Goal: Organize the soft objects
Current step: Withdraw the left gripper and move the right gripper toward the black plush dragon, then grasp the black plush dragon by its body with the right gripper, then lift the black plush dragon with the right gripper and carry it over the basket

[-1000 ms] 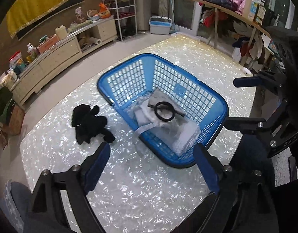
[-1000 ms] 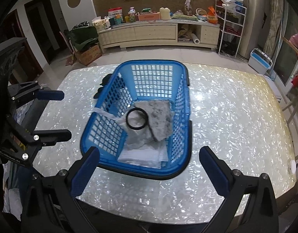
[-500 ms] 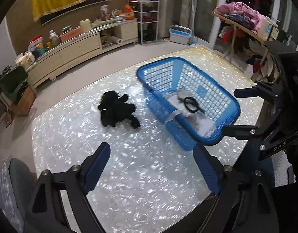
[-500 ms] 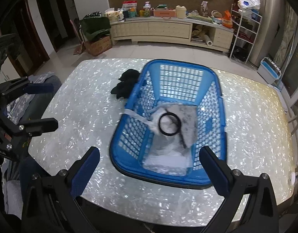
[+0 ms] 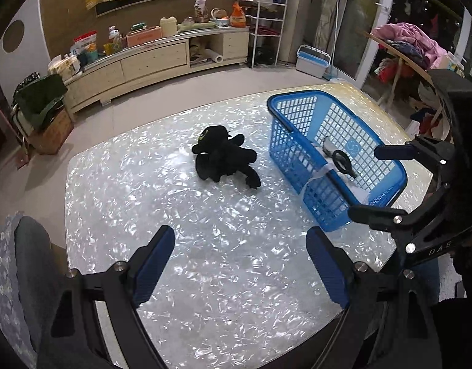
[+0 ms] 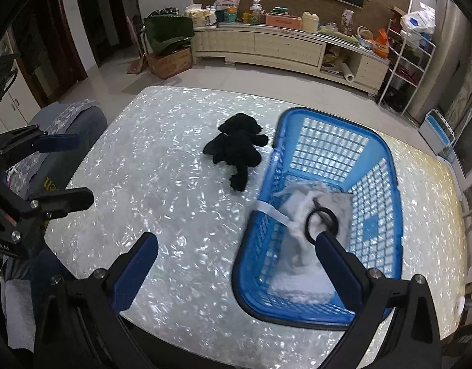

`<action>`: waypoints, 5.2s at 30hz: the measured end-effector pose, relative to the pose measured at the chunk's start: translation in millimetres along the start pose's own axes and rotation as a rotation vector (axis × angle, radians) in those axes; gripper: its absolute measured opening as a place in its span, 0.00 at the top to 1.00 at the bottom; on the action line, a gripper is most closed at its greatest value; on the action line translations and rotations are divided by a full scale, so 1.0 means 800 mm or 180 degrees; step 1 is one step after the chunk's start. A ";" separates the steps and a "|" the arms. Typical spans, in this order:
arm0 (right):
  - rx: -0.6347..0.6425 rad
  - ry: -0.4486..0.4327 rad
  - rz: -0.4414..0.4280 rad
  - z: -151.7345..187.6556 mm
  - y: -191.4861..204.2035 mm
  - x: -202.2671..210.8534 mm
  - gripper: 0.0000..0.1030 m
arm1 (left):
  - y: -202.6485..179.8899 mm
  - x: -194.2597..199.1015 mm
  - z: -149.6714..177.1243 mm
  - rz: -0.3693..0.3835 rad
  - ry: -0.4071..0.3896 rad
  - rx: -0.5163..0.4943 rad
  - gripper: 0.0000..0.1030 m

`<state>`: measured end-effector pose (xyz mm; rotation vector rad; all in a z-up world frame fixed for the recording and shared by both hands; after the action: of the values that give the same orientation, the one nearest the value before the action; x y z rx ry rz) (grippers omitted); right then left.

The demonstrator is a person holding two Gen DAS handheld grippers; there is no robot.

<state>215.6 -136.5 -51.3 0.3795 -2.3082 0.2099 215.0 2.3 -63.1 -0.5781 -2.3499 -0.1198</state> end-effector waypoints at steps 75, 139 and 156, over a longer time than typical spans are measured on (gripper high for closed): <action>-0.0336 0.0344 0.0675 -0.013 -0.013 -0.264 0.47 | 0.151 -0.248 0.072 0.0275 0.0355 0.0419 0.16; -0.0062 -0.0866 0.0072 -0.039 0.014 0.043 0.86 | -0.020 0.010 -0.031 0.0047 -0.0322 0.0100 0.16; -0.0321 -0.1007 0.0398 -0.030 -0.079 0.062 0.86 | -0.114 -0.052 -0.094 0.0324 -0.0343 -0.0197 0.16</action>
<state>220.5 -200.2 2.9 0.2296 -2.6453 0.0994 248.9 -112.9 -27.6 -0.7500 -2.4219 -0.1178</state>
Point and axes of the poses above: each gripper's, at about its wrist camera, not at the fingertips, and x roughly against the way its jaws point, y to its left, z to its underside, the point moved 4 cm from there along -x, roughly the way its jaws point, and after that the axes turned 14 degrees about -y, right-handed, at the moved point
